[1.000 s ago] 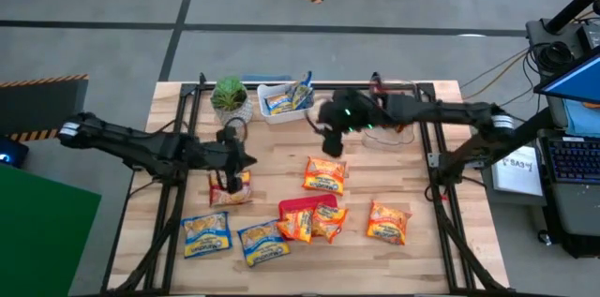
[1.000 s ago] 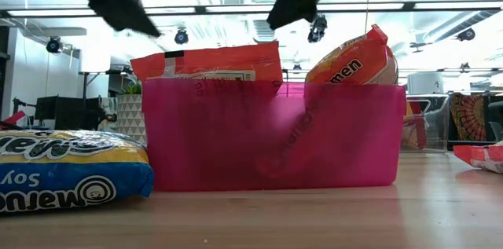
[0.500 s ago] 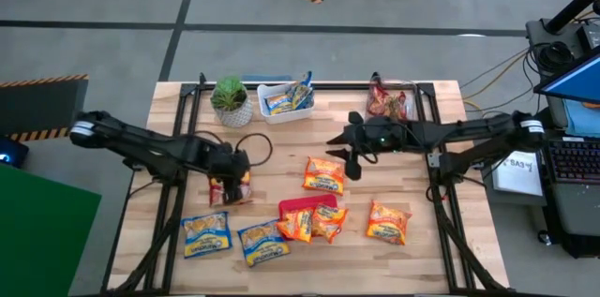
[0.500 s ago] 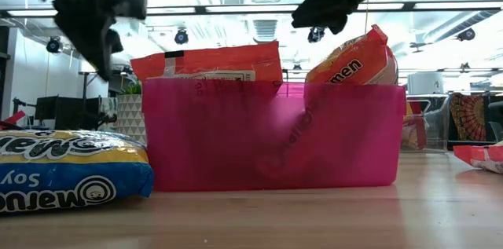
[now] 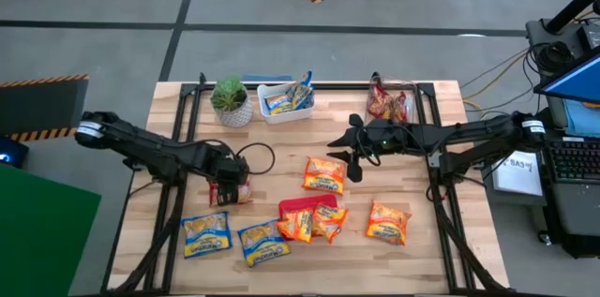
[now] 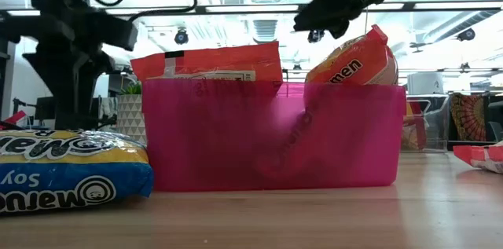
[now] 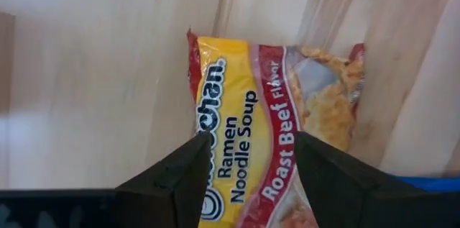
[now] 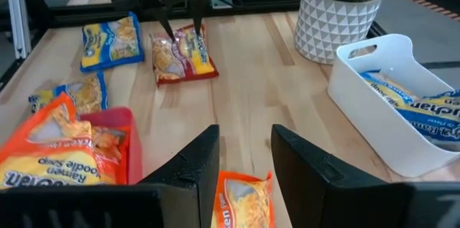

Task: Sort Maruchan noodles
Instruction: Put the red noodle pack into the transparent bin

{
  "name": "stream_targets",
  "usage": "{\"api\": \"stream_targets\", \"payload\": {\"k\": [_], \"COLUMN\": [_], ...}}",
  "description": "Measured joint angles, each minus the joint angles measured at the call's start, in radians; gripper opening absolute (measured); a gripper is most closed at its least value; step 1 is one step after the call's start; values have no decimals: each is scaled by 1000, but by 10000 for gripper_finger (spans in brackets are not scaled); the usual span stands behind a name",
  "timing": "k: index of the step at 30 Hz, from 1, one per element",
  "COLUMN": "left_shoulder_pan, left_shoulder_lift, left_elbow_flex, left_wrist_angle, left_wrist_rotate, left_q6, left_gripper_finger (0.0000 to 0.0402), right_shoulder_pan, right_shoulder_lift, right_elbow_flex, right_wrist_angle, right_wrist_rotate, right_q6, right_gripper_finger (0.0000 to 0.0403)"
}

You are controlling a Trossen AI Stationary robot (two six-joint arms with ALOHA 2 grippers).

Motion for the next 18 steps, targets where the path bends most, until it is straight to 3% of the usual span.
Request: {"api": "stream_targets", "payload": {"k": [12,18], "left_shoulder_pan": [2,1], "left_shoulder_lift": [-2,-3], "left_elbow_flex": [-182,-203], "left_wrist_angle": [202,260], "left_wrist_rotate": [-35,-67], "left_q6": [-48,-53], "left_gripper_finger": [164,113], "right_shoulder_pan": [0,0], "right_shoulder_lift": [0,0], "right_elbow_flex": [-97,-98], "right_wrist_angle": [157,176], "right_wrist_rotate": [-2,-1], "right_q6": [15,14], "right_gripper_finger": [114,114]}}
